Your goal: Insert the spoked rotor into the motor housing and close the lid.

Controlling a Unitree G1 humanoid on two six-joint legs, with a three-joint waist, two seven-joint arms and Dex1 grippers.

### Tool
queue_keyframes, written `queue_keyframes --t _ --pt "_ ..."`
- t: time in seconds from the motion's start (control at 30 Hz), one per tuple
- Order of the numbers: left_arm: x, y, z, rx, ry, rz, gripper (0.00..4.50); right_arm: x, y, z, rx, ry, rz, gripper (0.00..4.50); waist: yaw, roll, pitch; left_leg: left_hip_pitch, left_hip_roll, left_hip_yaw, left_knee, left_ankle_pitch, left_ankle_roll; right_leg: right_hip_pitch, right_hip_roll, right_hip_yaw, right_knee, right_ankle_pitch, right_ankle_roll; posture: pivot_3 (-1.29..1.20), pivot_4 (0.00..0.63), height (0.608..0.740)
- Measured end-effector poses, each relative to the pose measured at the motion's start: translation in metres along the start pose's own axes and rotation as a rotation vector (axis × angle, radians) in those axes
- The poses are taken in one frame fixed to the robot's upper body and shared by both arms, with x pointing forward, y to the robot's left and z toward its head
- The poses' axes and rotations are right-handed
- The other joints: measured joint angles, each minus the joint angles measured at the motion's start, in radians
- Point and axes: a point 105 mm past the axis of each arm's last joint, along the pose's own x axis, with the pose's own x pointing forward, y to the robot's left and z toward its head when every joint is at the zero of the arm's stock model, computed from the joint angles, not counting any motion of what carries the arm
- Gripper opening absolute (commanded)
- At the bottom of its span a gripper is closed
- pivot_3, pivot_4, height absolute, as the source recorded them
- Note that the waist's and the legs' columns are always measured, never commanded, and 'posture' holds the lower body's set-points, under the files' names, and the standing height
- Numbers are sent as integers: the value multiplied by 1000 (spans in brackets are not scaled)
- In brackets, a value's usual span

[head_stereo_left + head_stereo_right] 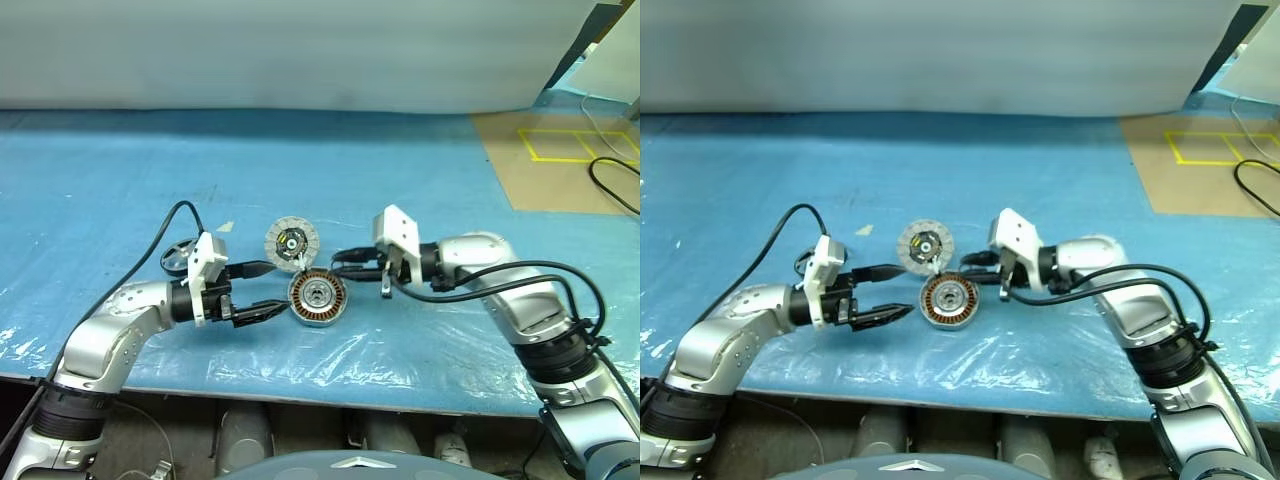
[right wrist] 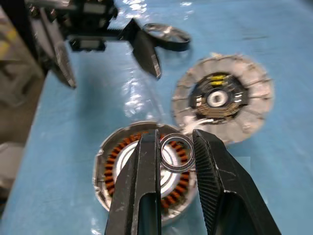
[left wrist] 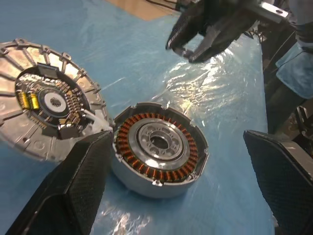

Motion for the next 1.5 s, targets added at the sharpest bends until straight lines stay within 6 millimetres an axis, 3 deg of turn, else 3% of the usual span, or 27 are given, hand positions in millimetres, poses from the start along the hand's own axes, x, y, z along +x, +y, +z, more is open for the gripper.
queue_keyframes --t 0.1,0.37,1.5 --pt "-2 -2 -3 4 2 5 4500 10 -2 -13 -64 56 42 587 -1 0 0 0 0 0 0 0 0 0 -1 0 0 0 0 0 150 740" --pt "-5 -11 -11 7 19 22 4500 40 0 -24 -168 60 120 587 -12 0 0 0 2 0 1 0 0 0 0 -2 2 0 0 0 150 740" --pt "-3 -13 -13 37 19 50 4500 46 1 -31 -219 83 162 587 -12 0 0 2 2 0 2 0 1 1 0 -2 4 0 0 0 150 740"
